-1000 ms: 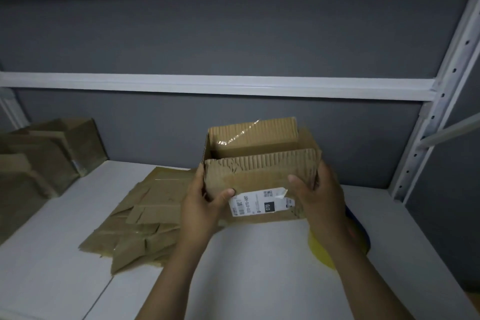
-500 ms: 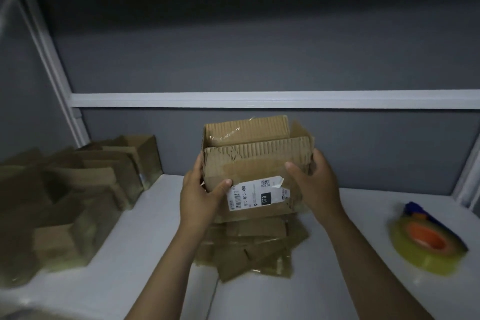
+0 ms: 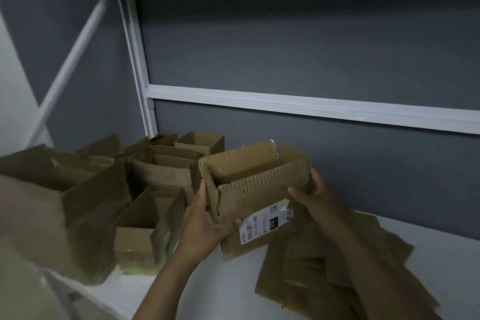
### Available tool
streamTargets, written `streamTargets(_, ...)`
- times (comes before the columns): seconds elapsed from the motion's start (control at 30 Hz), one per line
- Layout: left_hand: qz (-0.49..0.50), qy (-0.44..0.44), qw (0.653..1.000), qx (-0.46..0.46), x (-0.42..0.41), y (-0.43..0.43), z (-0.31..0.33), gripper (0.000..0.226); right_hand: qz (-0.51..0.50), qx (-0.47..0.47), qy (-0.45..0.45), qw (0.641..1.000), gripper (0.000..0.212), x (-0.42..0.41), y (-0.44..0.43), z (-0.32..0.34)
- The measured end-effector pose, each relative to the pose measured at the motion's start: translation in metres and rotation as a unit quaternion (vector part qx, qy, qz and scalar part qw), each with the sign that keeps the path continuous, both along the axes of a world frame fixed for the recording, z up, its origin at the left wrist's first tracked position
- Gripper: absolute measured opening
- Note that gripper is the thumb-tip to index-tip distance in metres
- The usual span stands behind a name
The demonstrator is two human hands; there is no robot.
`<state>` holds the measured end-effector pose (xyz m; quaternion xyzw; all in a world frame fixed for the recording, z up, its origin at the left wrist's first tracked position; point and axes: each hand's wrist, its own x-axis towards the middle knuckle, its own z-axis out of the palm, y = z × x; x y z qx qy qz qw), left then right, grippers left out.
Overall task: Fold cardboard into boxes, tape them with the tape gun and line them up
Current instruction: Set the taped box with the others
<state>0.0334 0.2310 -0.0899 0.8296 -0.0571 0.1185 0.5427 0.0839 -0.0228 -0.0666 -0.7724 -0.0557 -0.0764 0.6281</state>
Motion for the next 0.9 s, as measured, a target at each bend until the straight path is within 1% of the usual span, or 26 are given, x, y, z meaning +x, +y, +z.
streamTargets(0.13, 0.062, 0.018, 0.998, 0.026, 0.027, 0.018, -0.010, 0.131, 0.012, -0.063, -0.004, 0.998, 0.045, 0.064, 0.035, -0.011)
streamTargets(0.2, 0.089, 0.035, 0.995, 0.029, 0.039, 0.022, -0.013, 0.135, 0.028, -0.083, -0.003, 0.996, 0.050, 0.094, 0.050, -0.017)
streamTargets(0.27, 0.110, 0.053, 0.992, 0.028, 0.052, 0.027, -0.020, 0.141, 0.056, -0.100, 0.011, 0.993, 0.060, 0.119, 0.062, -0.028)
streamTargets(0.37, 0.126, 0.078, 0.989, 0.016, 0.070, 0.032, -0.029, 0.149, 0.099, -0.110, 0.062, 0.987, 0.084, 0.142, 0.073, -0.045)
streamTargets(0.47, 0.137, 0.096, 0.986, 0.006, 0.086, 0.035, -0.039, 0.148, 0.127, -0.181, 0.070, 0.973, 0.093, 0.141, 0.081, -0.050)
streamTargets(0.53, 0.144, 0.090, 0.985, 0.019, 0.094, 0.039, -0.040, 0.142, 0.166, -0.194, 0.059, 0.965, 0.099, 0.133, 0.085, -0.047)
streamTargets(0.63, 0.165, 0.062, 0.979, 0.097, 0.105, 0.044, -0.036, 0.115, 0.221, -0.242, 0.052, 0.943, 0.113, 0.120, 0.091, -0.043)
streamTargets(0.67, 0.172, 0.047, 0.976, 0.123, 0.109, 0.046, -0.033, 0.105, 0.225, -0.254, 0.050, 0.939, 0.119, 0.117, 0.095, -0.044)
streamTargets(0.73, 0.175, 0.020, 0.969, 0.175, 0.118, 0.049, -0.029, 0.089, 0.200, -0.275, 0.042, 0.939, 0.124, 0.116, 0.108, -0.050)
streamTargets(0.8, 0.175, -0.005, 0.957, 0.230, 0.126, 0.053, -0.025, 0.078, 0.152, -0.295, 0.014, 0.943, 0.117, 0.117, 0.121, -0.055)
streamTargets(0.9, 0.198, -0.044, 0.931, 0.303, 0.133, 0.059, -0.017, 0.071, 0.083, -0.308, -0.009, 0.948, 0.097, 0.122, 0.134, -0.052)
